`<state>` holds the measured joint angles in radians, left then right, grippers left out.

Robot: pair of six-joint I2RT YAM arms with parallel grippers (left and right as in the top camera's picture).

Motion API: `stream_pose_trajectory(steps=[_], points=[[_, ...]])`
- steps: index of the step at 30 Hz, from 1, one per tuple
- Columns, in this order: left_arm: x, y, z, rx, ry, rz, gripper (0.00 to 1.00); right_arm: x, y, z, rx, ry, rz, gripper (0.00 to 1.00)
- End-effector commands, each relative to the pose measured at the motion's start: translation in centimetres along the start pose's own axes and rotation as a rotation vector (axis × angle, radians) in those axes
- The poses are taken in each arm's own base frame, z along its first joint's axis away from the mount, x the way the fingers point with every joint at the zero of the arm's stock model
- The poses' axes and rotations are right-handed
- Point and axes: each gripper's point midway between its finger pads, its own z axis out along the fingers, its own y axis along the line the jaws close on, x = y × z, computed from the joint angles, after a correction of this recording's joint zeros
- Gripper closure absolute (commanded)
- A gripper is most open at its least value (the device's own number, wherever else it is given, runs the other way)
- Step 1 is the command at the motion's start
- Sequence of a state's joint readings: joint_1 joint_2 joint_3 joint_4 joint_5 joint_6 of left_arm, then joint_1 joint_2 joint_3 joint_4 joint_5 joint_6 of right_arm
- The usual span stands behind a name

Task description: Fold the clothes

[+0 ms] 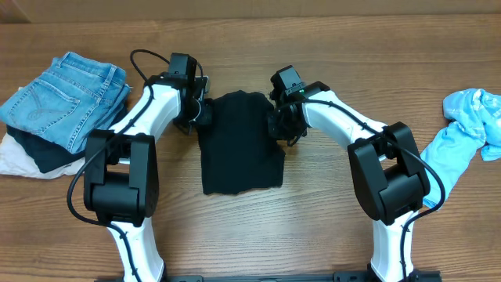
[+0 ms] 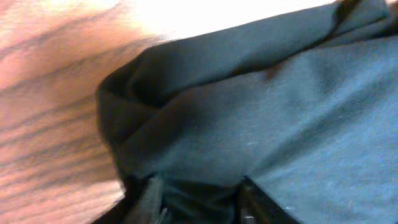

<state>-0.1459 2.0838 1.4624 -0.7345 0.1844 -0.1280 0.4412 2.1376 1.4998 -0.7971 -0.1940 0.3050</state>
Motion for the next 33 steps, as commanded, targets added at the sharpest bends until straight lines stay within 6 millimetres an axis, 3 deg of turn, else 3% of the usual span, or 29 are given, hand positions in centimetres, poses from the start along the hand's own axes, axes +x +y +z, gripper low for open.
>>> stream_pose_trajectory(steps=[1,3,4,6,9,11,14,15,16,18,19,20,25,28,33], points=[[-2.4,1.3,-3.8,-0.044,-0.064,-0.015,0.39,0.1,-2.9,-0.2,0.119,-0.001,0.040,0.96],[-4.0,0.0,-8.0,-0.014,-0.116,-0.007,0.34,0.6,-3.8,-0.6,0.133,0.029,0.063,0.96],[-4.3,-0.4,-11.0,-0.020,-0.141,-0.023,0.20,0.9,-4.3,-1.0,0.129,0.044,0.082,0.96],[-3.6,-0.3,-12.9,-0.011,-0.135,-0.141,0.09,0.9,-3.7,-2.2,0.046,0.056,0.042,0.93],[-0.7,-0.7,-12.6,0.056,-0.008,-0.232,0.09,0.3,-1.9,-5.1,-0.060,0.013,-0.052,0.68],[1.9,-0.4,-11.0,0.051,0.085,-0.258,0.07,-0.5,-0.9,-8.1,-0.083,-0.063,-0.075,0.38],[5.1,-0.7,-7.5,0.103,0.176,-0.295,0.05,-0.5,1.8,-11.8,-0.198,-0.127,-0.146,0.26],[5.8,-1.2,-6.4,0.146,0.190,-0.301,0.05,-0.3,2.8,-12.2,-0.251,-0.124,-0.156,0.28],[6.5,-1.9,-4.9,0.213,0.193,-0.304,0.05,0.3,4.7,-12.5,-0.349,-0.108,-0.195,0.43],[7.0,-2.0,-3.5,0.241,0.184,-0.326,0.03,0.3,5.4,-12.2,-0.372,-0.109,-0.210,0.79],[7.3,-1.9,-3.0,0.242,0.182,-0.340,0.02,0.2,5.5,-12.1,-0.372,-0.113,-0.216,0.92],[7.8,-1.8,-2.3,0.241,0.186,-0.364,0.02,0.1,5.9,-11.8,-0.378,-0.115,-0.221,0.96],[9.5,-1.7,-0.3,0.258,0.193,-0.438,0.02,0.9,6.2,-8.0,-0.359,-0.020,-0.148,0.96],[9.4,-1.5,0.7,0.268,0.154,-0.449,0.01,1.9,5.3,-4.0,-0.331,0.087,-0.032,0.96],[9.0,-1.6,1.3,0.283,0.116,-0.411,0.00,3.3,4.8,-0.9,-0.343,0.183,0.004,0.96]])
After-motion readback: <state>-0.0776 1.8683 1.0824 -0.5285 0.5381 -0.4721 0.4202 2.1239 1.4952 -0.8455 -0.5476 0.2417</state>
